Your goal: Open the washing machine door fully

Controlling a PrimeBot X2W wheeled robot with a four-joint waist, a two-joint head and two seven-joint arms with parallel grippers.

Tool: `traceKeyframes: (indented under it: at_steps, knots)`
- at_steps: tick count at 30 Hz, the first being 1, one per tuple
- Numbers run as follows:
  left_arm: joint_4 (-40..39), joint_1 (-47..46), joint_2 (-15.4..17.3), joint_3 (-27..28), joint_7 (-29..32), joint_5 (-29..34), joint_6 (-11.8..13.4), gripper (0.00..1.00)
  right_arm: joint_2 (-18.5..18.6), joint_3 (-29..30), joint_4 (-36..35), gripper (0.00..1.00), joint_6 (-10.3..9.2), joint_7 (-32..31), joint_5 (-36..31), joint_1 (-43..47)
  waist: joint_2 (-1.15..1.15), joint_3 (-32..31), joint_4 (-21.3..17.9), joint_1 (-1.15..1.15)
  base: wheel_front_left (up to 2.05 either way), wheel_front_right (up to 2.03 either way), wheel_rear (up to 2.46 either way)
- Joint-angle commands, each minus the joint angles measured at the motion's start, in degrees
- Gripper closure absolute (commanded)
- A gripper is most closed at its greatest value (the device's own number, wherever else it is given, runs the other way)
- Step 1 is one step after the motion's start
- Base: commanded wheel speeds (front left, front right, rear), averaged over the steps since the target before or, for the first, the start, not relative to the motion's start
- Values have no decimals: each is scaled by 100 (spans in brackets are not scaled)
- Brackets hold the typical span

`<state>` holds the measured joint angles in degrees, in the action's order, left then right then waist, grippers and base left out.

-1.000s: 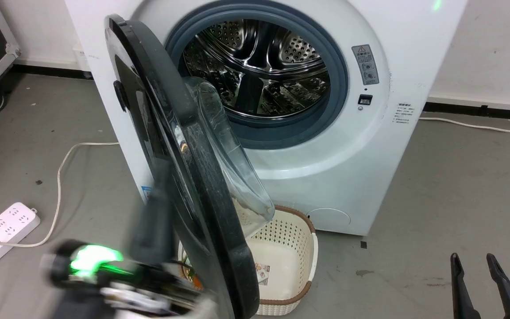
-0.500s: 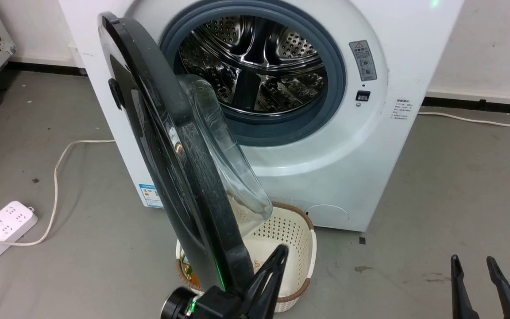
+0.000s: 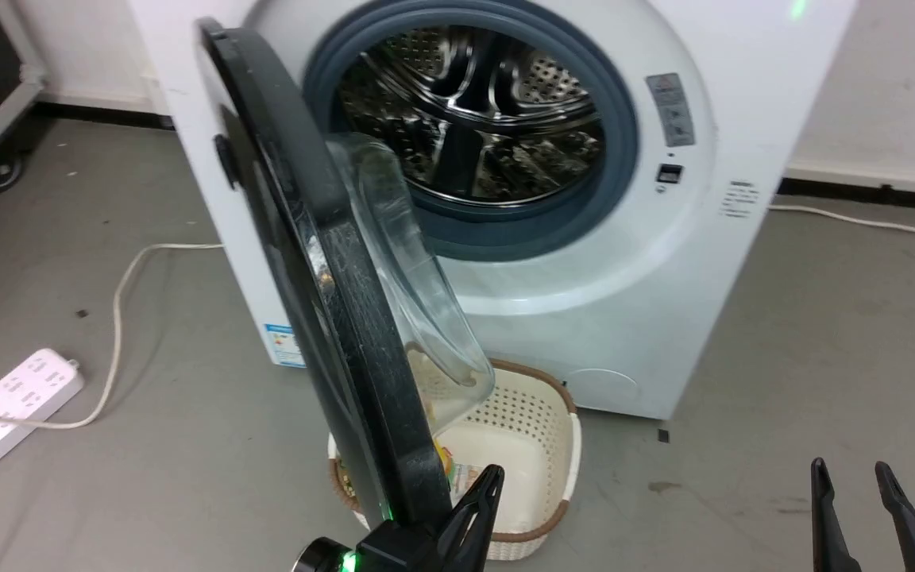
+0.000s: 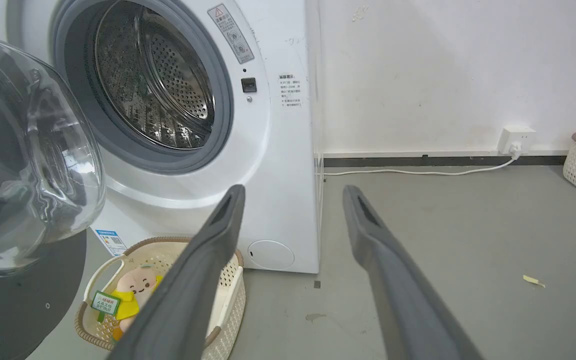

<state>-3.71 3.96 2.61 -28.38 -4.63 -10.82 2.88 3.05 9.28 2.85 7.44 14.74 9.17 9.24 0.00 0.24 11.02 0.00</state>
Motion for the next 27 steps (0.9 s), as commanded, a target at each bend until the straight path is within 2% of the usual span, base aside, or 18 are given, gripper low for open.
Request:
traceKeyframes:
  at_steps: [1, 10, 16, 27]
  knots:
    - [53, 14, 53, 95, -39, -34, 51, 100, -17, 0, -1, 0, 5, 26, 54, 42, 0, -39, 142, 0, 0, 0, 0]
    - [40, 113, 215, 149, -4, -72, 87, 100, -17, -23, 22, 0, 5, 26, 144, 163, 0, -210, 1037, 0, 0, 0, 0]
    - [-51, 162, 341, 325, 10, -118, 198, 100, -17, -66, 49, 0, 5, 26, 193, 174, 0, -274, 1694, 0, 0, 0, 0]
    - [-353, 344, 554, 1213, -279, -386, 713, 100, -17, -446, 214, 0, 5, 26, -75, -244, 0, 49, 1933, 0, 0, 0, 0]
